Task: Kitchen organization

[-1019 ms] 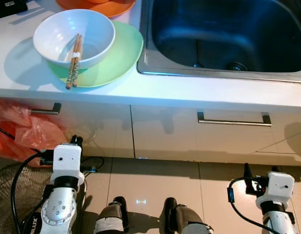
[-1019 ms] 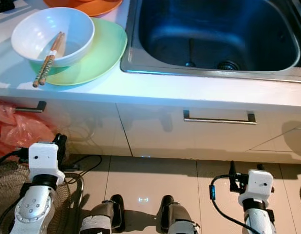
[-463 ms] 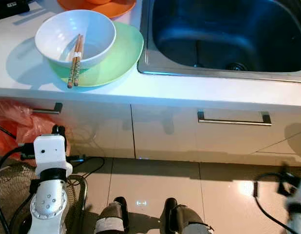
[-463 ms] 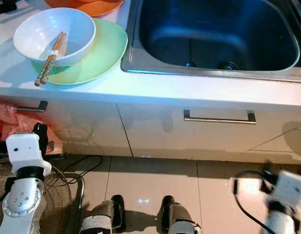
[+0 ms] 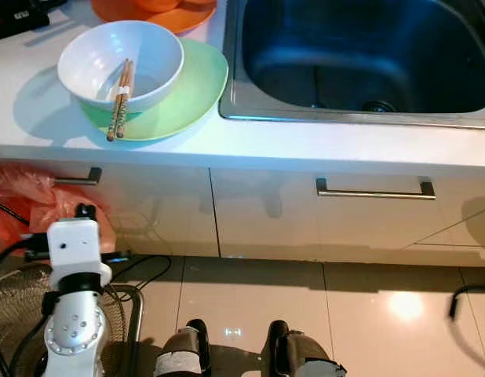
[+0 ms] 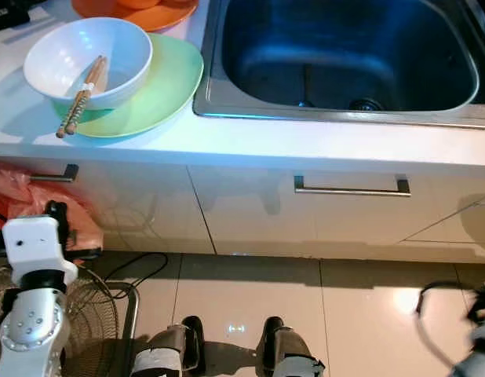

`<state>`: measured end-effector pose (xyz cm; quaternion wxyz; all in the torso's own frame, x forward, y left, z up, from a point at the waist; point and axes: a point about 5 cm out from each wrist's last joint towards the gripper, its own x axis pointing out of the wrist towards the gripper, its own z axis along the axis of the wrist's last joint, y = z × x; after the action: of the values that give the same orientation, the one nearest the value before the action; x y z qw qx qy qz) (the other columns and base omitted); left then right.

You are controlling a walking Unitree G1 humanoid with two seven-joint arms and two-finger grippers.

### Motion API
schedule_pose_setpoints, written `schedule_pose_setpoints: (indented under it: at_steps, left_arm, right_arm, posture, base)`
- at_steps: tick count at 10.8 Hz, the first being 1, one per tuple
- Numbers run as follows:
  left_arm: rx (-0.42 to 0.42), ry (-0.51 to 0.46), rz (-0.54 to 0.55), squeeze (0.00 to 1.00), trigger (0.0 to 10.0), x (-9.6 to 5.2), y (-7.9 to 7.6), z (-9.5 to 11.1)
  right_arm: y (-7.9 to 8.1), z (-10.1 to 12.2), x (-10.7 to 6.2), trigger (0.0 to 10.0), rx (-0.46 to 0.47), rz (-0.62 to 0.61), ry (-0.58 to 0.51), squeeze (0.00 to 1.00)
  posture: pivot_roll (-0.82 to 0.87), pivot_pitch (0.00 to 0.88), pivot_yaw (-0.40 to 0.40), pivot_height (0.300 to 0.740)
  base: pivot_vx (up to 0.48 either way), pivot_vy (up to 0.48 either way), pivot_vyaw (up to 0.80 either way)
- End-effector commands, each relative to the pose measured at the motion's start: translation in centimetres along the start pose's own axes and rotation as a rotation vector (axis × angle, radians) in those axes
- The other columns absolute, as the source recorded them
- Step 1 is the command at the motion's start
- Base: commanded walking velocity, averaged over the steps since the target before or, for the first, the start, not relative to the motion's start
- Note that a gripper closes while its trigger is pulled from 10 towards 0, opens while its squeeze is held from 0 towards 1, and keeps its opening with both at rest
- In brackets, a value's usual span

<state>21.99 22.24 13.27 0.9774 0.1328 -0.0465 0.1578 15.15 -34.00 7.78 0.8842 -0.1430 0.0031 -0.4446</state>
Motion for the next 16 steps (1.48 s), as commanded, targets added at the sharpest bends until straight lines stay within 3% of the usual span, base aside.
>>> schedule_pose_setpoints:
  at_steps: [1, 5, 10, 12, 16]
  left_arm:
    - [0.012, 0.002, 0.037, 0.0, 10.0, -0.1, 0.7, 0.1]
    - [0.002, 0.005, 0.056, 0.0, 10.0, 0.2, 0.6, 0.2]
    - [-0.006, 0.025, 0.062, 0.0, 10.0, 0.2, 0.7, -0.5]
    - [-0.008, 0.026, 0.061, 0.0, 10.0, 0.2, 0.6, -0.6]
    - [-0.013, 0.031, 0.077, 0.0, 10.0, -0.1, 0.5, -0.8]
  right_arm:
    - [-0.9, 0.8, 0.4, 10.0, -0.023, -0.042, -0.026, 0.0]
    - [0.5, 6.0, 2.3, 10.0, 0.051, -0.046, -0.197, 0.0]
    - [0.6, 11.6, 4.3, 10.0, 0.137, -0.055, -0.356, 0.0]
    - [3.4, 14.5, 4.8, 10.0, 0.224, 0.098, -0.424, 0.0]
    - [9.0, 16.8, 5.1, 10.0, 0.358, 0.303, -0.421, 0.0]
  posture:
    - [0.04, 0.266, 0.009, 0.74]
    - [0.05, 0.267, 0.005, 0.74]
    - [0.05, 0.267, -0.002, 0.74]
    - [0.05, 0.263, -0.004, 0.74]
    - [0.09, 0.259, -0.02, 0.74]
  base:
    - [0.0, 0.0, 0.0]
    - [0.0, 0.0, 0.0]
    - [0.0, 0.0, 0.0]
    - [0.0, 0.0, 0.0]
    - [0.0, 0.0, 0.0]
